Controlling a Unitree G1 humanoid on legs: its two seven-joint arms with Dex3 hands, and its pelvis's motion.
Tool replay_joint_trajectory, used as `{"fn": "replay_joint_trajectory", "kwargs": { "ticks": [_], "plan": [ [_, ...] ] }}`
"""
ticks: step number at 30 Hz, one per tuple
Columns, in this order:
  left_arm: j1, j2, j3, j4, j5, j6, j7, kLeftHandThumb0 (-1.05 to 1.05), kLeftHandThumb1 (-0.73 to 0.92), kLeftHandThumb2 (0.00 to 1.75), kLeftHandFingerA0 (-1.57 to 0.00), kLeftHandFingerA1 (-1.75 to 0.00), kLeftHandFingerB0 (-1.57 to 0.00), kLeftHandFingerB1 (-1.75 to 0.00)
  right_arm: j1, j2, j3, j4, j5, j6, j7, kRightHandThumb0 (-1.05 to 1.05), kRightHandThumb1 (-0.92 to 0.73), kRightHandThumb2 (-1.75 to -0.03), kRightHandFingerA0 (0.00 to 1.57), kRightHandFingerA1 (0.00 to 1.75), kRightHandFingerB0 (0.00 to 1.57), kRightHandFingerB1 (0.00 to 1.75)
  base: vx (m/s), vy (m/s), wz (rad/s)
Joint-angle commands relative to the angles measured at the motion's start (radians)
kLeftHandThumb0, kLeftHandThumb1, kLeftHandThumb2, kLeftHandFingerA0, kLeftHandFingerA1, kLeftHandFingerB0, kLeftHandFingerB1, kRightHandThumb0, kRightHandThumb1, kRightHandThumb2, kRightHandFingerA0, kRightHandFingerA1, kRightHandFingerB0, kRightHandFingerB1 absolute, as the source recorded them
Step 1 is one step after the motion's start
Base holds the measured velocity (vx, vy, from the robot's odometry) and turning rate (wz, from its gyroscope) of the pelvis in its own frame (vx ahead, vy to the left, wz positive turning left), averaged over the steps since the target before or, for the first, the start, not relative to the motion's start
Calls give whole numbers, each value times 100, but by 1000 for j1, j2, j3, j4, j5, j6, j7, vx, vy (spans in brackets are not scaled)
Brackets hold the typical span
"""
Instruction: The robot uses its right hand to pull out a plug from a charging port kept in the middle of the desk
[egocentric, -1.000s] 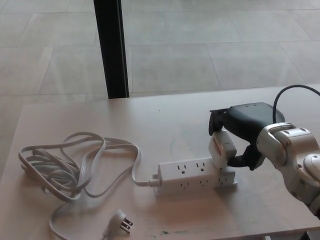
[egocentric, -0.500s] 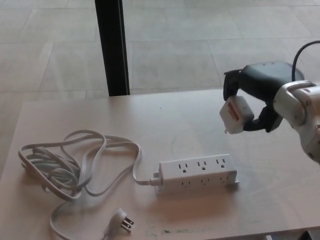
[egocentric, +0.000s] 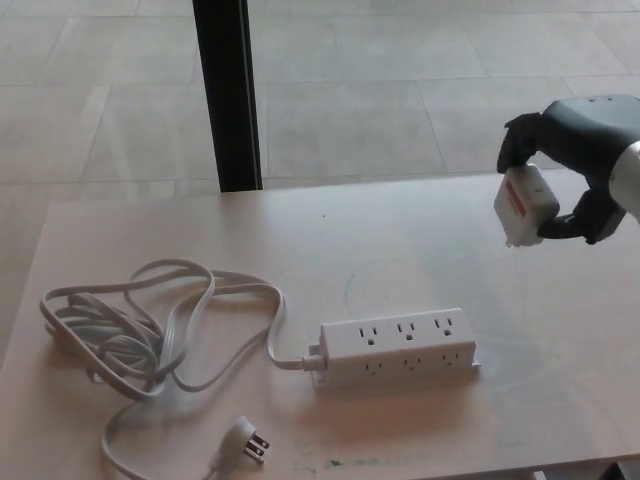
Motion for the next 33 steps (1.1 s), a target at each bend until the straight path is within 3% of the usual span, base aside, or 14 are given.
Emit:
{"fn": "replay_joint_trajectory", "kwargs": {
  "ticks": [1, 3, 4, 5, 6, 11, 12, 16, 17, 22, 29, 31, 32, 33],
  "plan": [
    [0, 21, 7, 12, -13, -17, -3, -81, 92, 75, -70, -53, -52, -42, 76, -34, 23, -7, -26, 14, 42, -37, -55, -93, 89, 166, 68, 51, 0, 0, 0],
    [-4, 21, 5, 16, -10, -18, 1, -81, 92, 75, -69, -52, -52, -42, 117, -54, 45, -21, -52, -9, 24, -37, -55, -91, 90, 164, 71, 54, 0, 0, 0],
    [-3, 21, 6, 16, -11, -23, 0, -82, 92, 75, -68, -51, -51, -42, 138, -71, 75, -16, -76, -37, 17, -36, -57, -89, 86, 168, 83, 105, 0, 0, 0],
    [-3, 21, 6, 17, -11, -25, -1, -82, 92, 75, -68, -51, -51, -42, 147, -80, 90, -15, -85, -48, 13, -36, -57, -89, 86, 168, 83, 105, 0, 0, 0],
    [-3, 21, 10, 14, -15, -28, -4, -82, 92, 76, -66, -52, -50, -42, 158, -86, 124, -11, -122, -54, 1, -39, -61, -80, 85, 161, 82, 84, 0, 0, 0],
    [-7, 24, 11, 22, -13, -32, -5, -79, 92, 76, -70, -54, -51, -43, 188, -95, 231, 5, -220, -53, -23, -41, -66, -80, 85, 159, 73, 85, 0, 0, 0],
    [-10, 24, 15, 24, -18, -25, -8, -79, 92, 76, -69, -54, -51, -43, 198, -96, 247, 7, -239, -57, -52, -41, -62, -80, 90, 169, 77, 103, 0, 0, 0],
    [-7, 26, 12, 15, -14, -27, -10, -80, 92, 77, -67, -53, -49, -43, 193, -86, 297, 28, -286, -50, -73, -42, -64, -75, 88, 168, 75, 86, 0, 0, 0],
    [-7, 26, 11, 21, -10, -38, -6, -79, 92, 78, -67, -53, -49, -43, 179, -94, 349, 13, -371, -34, -70, -47, -69, -70, 93, 158, 67, 64, 0, 0, 0],
    [-6, 24, 10, 17, -8, -39, 1, -79, 92, 76, -69, -54, -51, -44, 149, -90, 434, 17, -488, 3, -58, -50, -66, -62, 93, 157, 69, 67, 0, 0, 0],
    [-5, 27, 7, 16, -5, -39, -1, -80, 92, 79, -67, -54, -49, -43, 149, -86, 432, -5, -468, -11, -66, -50, -61, -58, 90, 152, 56, 52, 0, 0, 0],
    [-7, 29, 3, 26, 0, -48, 1, -81, 92, 79, -66, -54, -49, -43, 169, -84, 402, -18, -442, -5, -89, -51, -58, -57, 88, 145, 33, 39, 0, 0, 0],
    [-8, 26, 6, 23, -3, -44, 6, -79, 92, 78, -68, -54, -50, -43, 168, -80, 390, -20, -431, 0, -68, -85, -49, -84, 90, 133, 8, 39, 0, 0, 0],
    [-3, 27, 7, 20, -8, -45, -7, -80, 92, 80, -65, -53, -48, -43, 165, -78, 369, -24, -409, -2, -41, -90, -50, -90, 92, 129, 5, 18, 0, 0, 0]
  ]
}}
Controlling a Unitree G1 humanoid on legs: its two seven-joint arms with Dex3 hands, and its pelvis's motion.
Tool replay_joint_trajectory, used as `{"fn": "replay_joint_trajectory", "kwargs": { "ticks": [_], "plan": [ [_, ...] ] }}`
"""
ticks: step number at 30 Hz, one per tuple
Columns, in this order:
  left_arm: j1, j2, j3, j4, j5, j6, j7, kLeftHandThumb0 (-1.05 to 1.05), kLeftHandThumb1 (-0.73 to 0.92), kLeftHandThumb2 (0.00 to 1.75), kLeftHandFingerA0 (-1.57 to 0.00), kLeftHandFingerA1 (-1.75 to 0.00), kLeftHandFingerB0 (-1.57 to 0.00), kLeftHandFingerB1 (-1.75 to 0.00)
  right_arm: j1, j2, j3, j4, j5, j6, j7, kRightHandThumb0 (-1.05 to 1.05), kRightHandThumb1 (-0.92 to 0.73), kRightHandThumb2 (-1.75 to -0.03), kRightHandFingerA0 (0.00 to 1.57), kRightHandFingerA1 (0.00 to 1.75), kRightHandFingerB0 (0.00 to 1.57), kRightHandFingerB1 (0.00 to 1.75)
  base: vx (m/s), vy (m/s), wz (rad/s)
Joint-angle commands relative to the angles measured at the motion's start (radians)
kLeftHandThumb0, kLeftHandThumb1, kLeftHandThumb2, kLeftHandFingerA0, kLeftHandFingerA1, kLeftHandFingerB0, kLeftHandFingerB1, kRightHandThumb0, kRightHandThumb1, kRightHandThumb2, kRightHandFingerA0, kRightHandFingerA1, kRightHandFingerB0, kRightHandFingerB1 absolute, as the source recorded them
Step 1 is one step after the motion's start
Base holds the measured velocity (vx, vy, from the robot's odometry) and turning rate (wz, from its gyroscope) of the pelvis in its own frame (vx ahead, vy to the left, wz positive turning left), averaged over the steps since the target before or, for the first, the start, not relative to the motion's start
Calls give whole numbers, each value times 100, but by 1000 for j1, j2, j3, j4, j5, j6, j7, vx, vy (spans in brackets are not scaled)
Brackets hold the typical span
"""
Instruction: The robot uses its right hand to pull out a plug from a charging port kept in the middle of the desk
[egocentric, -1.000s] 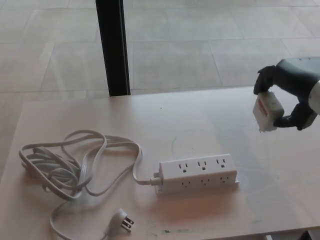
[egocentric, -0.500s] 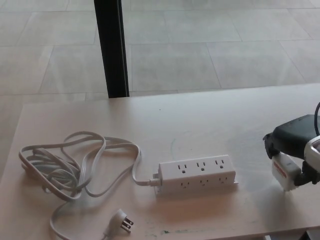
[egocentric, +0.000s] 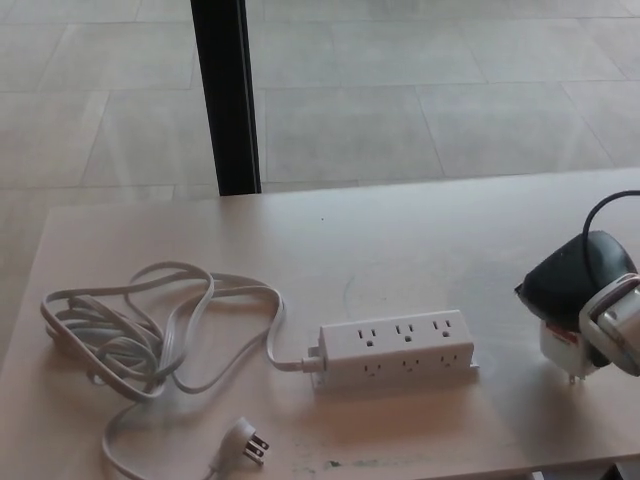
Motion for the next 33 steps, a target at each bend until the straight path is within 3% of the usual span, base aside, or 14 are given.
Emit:
{"fn": "replay_joint_trajectory", "kwargs": {
  "ticks": [1, 7, 11, 16, 17, 20, 23, 24, 25, 26, 27, 28, 31, 33],
  "plan": [
    [9, 25, 2, 0, -9, -29, -8, -80, 92, 80, -65, -53, -48, -43, 20, -4, -34, -9, -16, 1, 28, -90, -50, -90, 92, 129, 5, 18, 0, 0, 0],
    [11, 24, 0, -7, -7, -25, 2, -78, 92, 77, -68, -54, -50, -43, 14, 3, -96, -9, 25, -6, 65, -92, -49, -92, 90, 132, 3, 11, 0, 0, 0],
    [6, 25, 5, 2, -12, -20, 0, -79, 92, 77, -67, -53, -51, -44, 3, -3, -147, -8, 56, -16, 88, -99, -53, -91, 79, 128, 6, 7, 0, 0, 0],
    [14, 27, 2, 5, -8, -20, 1, -79, 92, 77, -68, -53, -51, -43, -5, -39, -237, -61, 106, -31, 165, -101, -54, -92, 85, 133, 11, 3, 0, 0, 0],
    [19, 26, 4, -2, -12, -22, -7, -80, 92, 78, -67, -54, -49, -43, -4, -54, -278, -71, 143, -42, 162, -95, -48, -92, 93, 133, 7, 9, 0, 0, 0],
    [17, 26, 6, -2, -13, -17, -6, -80, 92, 77, -68, -55, -51, -44, 6, -85, -370, -104, 220, -58, 191, -90, -47, -90, 88, 125, 4, 8, 0, 0, 0],
    [16, 28, 5, 7, -12, -28, -14, -80, 92, 78, -65, -54, -49, -44, 54, -139, -523, -189, 359, -43, 254, -93, -48, -89, 93, 133, 7, 9, 0, 0, 0],
    [14, 26, 7, 8, -14, -23, -7, -79, 92, 76, -67, -53, -51, -43, 100, -170, -607, -229, 418, -27, 267, -96, -52, -91, 93, 142, 0, 9, 0, 0, 0],
    [18, 25, 6, 1, -13, -26, -6, -80, 92, 78, -66, -54, -49, -44, 186, -218, -749, -265, 513, -36, 256, -97, -52, -91, 102, 149, 3, 16, 0, 0, 0],
    [20, 25, 3, -2, -9, -27, -4, -79, 92, 79, -65, -55, -49, -45, 252, -250, -852, -287, 560, -46, 247, -100, -56, -91, 98, 149, 3, 13, 0, 0, 0],
    [19, 27, 3, -3, -9, -21, 1, -79, 92, 79, -65, -54, -50, -44, 298, -263, -939, -284, 600, -52, 247, -90, -53, -91, 97, 139, 2, 15, 0, 0, 0],
    [19, 28, 5, -3, -11, -18, -1, -79, 92, 77, -67, -54, -50, -43, 330, -266, -1000, -279, 615, -43, 242, -86, -52, -93, 100, 115, 7, 15, 0, 0, 0],
    [19, 34, -1, 2, -4, -25, -11, -79, 92, 79, -67, -54, -49, -44, 438, -261, -1272, -214, 687, -22, 203, -79, -50, -89, 103, 117, 6, 26, 0, 0, 0],
    [19, 35, -4, 6, 0, -29, -9, -79, 92, 79, -67, -54, -49, -44, 458, -256, -1329, -197, 703, -23, 192, -79, -50, -89, 103, 117, 6, 26, 0, 0, 0]
  ]
}}
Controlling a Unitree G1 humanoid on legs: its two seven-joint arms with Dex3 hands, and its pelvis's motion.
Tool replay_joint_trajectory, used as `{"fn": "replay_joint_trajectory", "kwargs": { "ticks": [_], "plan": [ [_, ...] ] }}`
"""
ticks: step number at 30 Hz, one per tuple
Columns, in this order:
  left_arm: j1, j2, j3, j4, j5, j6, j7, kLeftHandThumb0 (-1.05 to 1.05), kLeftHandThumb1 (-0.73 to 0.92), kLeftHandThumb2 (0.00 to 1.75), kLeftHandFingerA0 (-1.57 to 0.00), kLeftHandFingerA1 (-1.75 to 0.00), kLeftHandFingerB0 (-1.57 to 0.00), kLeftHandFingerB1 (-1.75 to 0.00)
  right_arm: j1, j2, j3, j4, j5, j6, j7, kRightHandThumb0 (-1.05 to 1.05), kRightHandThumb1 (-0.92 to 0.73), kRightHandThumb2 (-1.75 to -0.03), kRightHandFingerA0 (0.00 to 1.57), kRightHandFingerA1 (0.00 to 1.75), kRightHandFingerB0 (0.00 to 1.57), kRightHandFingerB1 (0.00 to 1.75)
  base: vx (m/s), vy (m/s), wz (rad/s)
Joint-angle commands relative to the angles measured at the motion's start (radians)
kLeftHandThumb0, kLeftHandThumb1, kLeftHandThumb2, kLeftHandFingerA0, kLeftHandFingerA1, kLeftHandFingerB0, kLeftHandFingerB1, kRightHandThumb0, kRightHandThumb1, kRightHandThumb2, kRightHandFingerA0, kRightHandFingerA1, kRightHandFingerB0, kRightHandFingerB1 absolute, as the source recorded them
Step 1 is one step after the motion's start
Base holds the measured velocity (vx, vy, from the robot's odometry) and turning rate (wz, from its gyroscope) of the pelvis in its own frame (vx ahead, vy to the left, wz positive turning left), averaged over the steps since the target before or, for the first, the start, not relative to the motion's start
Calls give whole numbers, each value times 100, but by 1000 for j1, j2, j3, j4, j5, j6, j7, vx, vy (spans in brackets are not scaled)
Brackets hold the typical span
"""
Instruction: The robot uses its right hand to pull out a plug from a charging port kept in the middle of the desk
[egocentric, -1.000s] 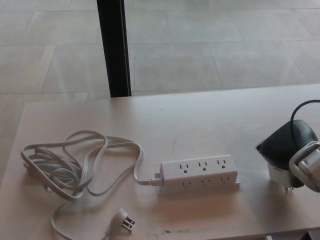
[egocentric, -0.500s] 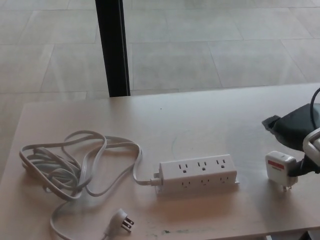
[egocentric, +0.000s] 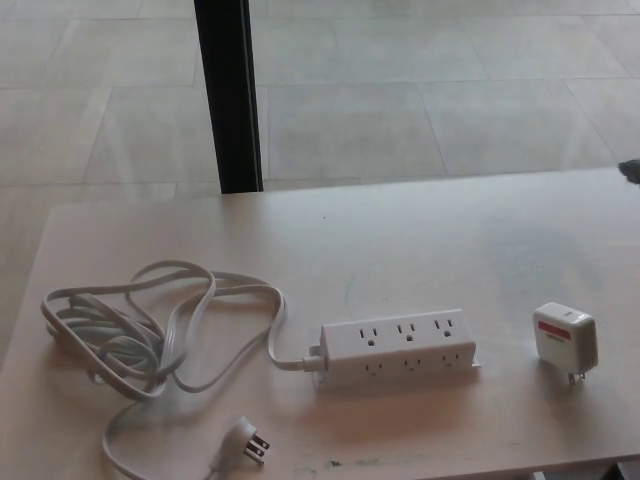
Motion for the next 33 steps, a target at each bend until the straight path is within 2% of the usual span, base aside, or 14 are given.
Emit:
{"fn": "replay_joint_trajectory", "kwargs": {
  "ticks": [1, 3, 6, 8, 11, 12, 14, 16, 17, 19, 21, 24, 27, 33],
  "plan": [
    [8, 24, 2, 12, -8, -20, -1, -79, 92, 78, -68, -55, -50, -44, 332, -99, -777, 42, 520, -9, 13, -80, -61, -60, 102, 140, 4, 33, 0, 0, 0],
    [14, 23, 8, 0, -15, -20, -10, -79, 92, 79, -65, -54, -48, -43, 462, -135, -947, 233, 505, -39, -133, -105, -58, -103, 119, 134, 3, 59, 0, 0, 0],
    [17, 24, 5, -5, -12, -19, -9, -78, 92, 80, -64, -53, -48, -44, 509, -131, -993, 278, 510, -54, -178, -105, -59, -105, 118, 128, 3, 62, 0, 0, 0],
    [11, 25, 3, 3, -9, -16, -4, -78, 92, 79, -66, -55, -49, -44, 582, -96, -1086, 337, 544, -52, -255, -105, -71, -66, 120, 129, 0, 87, 0, 0, 0],
    [15, 20, 20, 7, -29, -17, -19, -79, 92, 77, -68, -57, -50, -45, 662, -30, -1242, 474, 665, -101, -403, -102, -54, -102, 110, 123, 10, 79, 0, 0, 0],
    [19, 19, 20, 3, -29, -16, -16, -79, 92, 76, -70, -58, -51, -45, 666, -20, -1266, 506, 690, -108, -437, -102, -71, -62, 121, 135, 0, 99, 0, 0, 0],
    [20, 24, 13, 9, -20, -16, -15, -81, 92, 80, -68, -56, -48, -42, 683, 3, -1338, 559, 738, -60, -499, -100, -61, -108, 117, 132, 0, 62, 0, 0, 0],
    [22, 25, 4, 5, -10, -15, -7, -79, 92, 79, -67, -56, -48, -42, 681, 25, -1405, 626, 819, -59, -538, -95, -75, -63, 102, 142, 0, 77, 0, 0, 0],
    [16, 22, 8, 11, -14, -11, -4, -80, 92, 79, -68, -57, -49, -42, 688, 48, -1413, 656, 851, -89, -549, -95, -50, -99, 101, 133, 10, 74, 0, 0, 0],
    [20, 22, 7, 10, -12, -21, -6, -79, 92, 78, -69, -59, -49, -45, 675, 77, -1417, 698, 873, -62, -583, -91, -66, -66, 120, 142, 0, 85, 0, 0, 0],
    [21, 24, 7, 5, -13, -18, -5, -78, 92, 77, -69, -58, -50, -45, 649, 82, -1451, 714, 908, -23, -581, -90, -47, -99, 118, 135, 4, 67, 0, 0, 0],
    [16, 26, 6, 10, -11, -8, -3, -81, 92, 80, -68, -58, -48, -43, 622, 103, -1481, 730, 943, -2, -564, -89, -70, -72, 69, 146, 0, 74, 0, 0, 0],
    [14, 25, 10, 11, -16, 1, 1, -80, 92, 77, -68, -57, -50, -44, 603, 113, -1511, 762, 968, 17, -574, -89, -56, -108, 86, 126, 0, 62, 0, 0, 0],
    [12, 26, 11, 13, -18, 8, -5, -79, 92, 78, -66, -57, -49, -44, 618, 115, -1507, 838, 947, 43, -564, -88, -65, -82, 104, 135, 0, 68, 0, 0, 0]
  ]
}}
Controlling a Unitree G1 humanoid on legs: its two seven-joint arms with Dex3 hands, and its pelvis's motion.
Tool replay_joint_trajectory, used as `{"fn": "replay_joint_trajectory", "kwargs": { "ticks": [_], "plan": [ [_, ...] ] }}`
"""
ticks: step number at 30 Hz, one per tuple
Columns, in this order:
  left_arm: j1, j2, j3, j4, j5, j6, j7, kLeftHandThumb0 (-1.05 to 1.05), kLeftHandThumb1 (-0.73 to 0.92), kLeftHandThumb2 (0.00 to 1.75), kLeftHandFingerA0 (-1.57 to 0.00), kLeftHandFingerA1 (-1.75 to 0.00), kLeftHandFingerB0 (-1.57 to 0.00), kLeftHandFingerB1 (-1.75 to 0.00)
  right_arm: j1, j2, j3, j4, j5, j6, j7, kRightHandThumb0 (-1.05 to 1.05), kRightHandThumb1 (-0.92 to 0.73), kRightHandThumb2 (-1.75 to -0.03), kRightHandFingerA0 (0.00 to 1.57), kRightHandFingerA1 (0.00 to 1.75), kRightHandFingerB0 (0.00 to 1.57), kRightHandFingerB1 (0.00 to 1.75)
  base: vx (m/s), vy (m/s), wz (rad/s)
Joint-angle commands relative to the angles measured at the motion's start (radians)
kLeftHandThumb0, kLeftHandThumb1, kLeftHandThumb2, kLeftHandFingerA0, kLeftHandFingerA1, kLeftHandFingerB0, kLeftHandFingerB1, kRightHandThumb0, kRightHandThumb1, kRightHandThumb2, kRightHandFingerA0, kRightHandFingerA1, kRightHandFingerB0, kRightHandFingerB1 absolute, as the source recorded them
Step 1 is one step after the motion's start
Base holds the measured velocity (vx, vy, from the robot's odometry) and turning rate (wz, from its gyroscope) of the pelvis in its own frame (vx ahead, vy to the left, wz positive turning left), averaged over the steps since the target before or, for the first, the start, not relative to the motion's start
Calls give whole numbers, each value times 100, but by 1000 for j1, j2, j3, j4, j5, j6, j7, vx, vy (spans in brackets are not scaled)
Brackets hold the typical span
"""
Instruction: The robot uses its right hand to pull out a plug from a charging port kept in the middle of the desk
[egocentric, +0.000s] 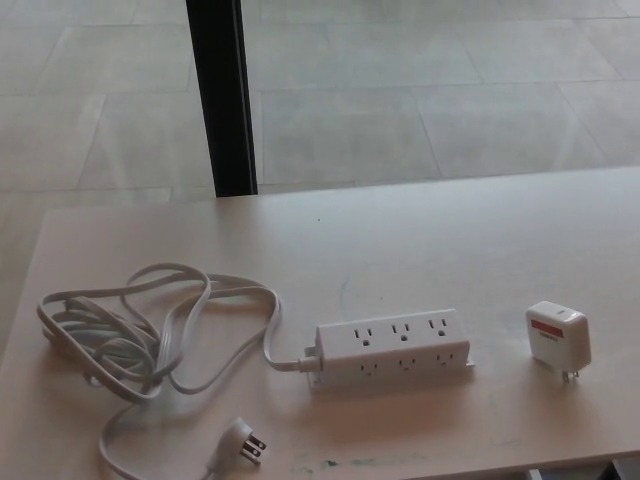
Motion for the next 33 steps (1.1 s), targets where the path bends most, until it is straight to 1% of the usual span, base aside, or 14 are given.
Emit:
{"fn": "replay_joint_trajectory", "kwargs": {
  "ticks": [1, 2, 4, 6, 7, 9, 10, 16, 20, 25, 26, 31, 32, 33],
  "plan": [
    [18, 27, 9, 10, -15, 9, -4, -80, 92, 78, -68, -57, -50, -44, 44, 135, -567, 416, 600, 154, -420, -97, -55, -112, 110, 123, 0, 59, 0, 0, 0],
    [19, 27, 7, 9, -13, 8, 0, -79, 92, 77, -69, -58, -51, -45, 56, 137, -551, 420, 586, 163, -391, -91, -65, -79, 110, 113, 8, 87, 0, 0, 0],
    [17, 26, 8, 8, -15, 19, 6, -79, 92, 76, -68, -56, -51, -45, 78, 142, -527, 423, 563, 160, -333, -90, -63, -78, 112, 104, 14, 88, 0, 0, 0],
    [9, 29, 3, 17, -8, 36, 22, -78, 91, 68, -72, -58, -53, -45, 96, 150, -499, 417, 535, 167, -283, -86, -47, -74, 91, 89, 16, 84, 0, 0, 0],
    [6, 29, -3, 20, -1, 47, 30, -75, 86, 66, -70, -60, -52, -46, 99, 157, -482, 419, 517, 150, -281, -81, -29, -91, 86, 89, 25, 76, 0, 0, 0],
    [1, 34, -15, 25, 13, 64, 46, -68, 77, 63, -75, -69, -52, -47, 100, 166, -461, 421, 492, 134, -292, -71, -27, -73, 86, 85, 36, 89, 0, 0, 0],
    [-1, 41, -33, 30, 35, 71, 72, -61, 68, 61, -77, -74, -52, -47, 100, 173, -432, 429, 467, 111, -293, -62, -15, -83, 90, 92, 47, 79, 0, 0, 0],
    [-1, 46, -62, 37, 61, 71, 151, -50, 59, 58, -77, -75, -62, -54, 94, 182, -348, 464, 413, 64, -314, -61, -12, -84, 94, 96, 58, 83, 0, 0, 0],
    [4, 60, -70, 31, 71, 80, 225, -50, 56, 57, -84, -107, -71, -59, 87, 188, -239, 459, 354, 34, -329, -57, -9, -83, 95, 95, 81, 84, 0, 0, 0],
    [-33, 87, -94, 12, 85, 138, 253, -47, 55, 57, -87, -107, -70, -54, 85, 153, -137, 450, 351, 29, -309, -67, -11, -81, 109, 94, 86, 81, 0, 0, 0],
    [-47, 88, -101, 13, 86, 147, 249, -48, 56, 57, -83, -89, -65, -51, 83, 140, -122, 454, 365, 34, -312, -65, -15, -73, 110, 94, 88, 80, 0, 0, 0],
    [-65, 103, -123, -28, 86, 173, 226, -46, 57, 57, -83, -85, -67, -51, 58, 107, -51, 465, 405, 63, -346, -69, -8, -83, 107, 96, 85, 83, 0, 0, 0],
    [-67, 113, -161, -38, 118, 144, 193, -44, 58, 57, -79, -76, -62, -48, 65, 95, -54, 481, 430, 74, -350, -68, -15, -71, 110, 94, 82, 82, 0, 0, 0],
    [-63, 119, -175, -44, 126, 138, 185, -44, 57, 57, -75, -97, -61, -49, 61, 93, -47, 487, 436, 74, -356, -68, -15, -71, 117, 96, 84, 82, 0, 0, 0]
  ]
}}
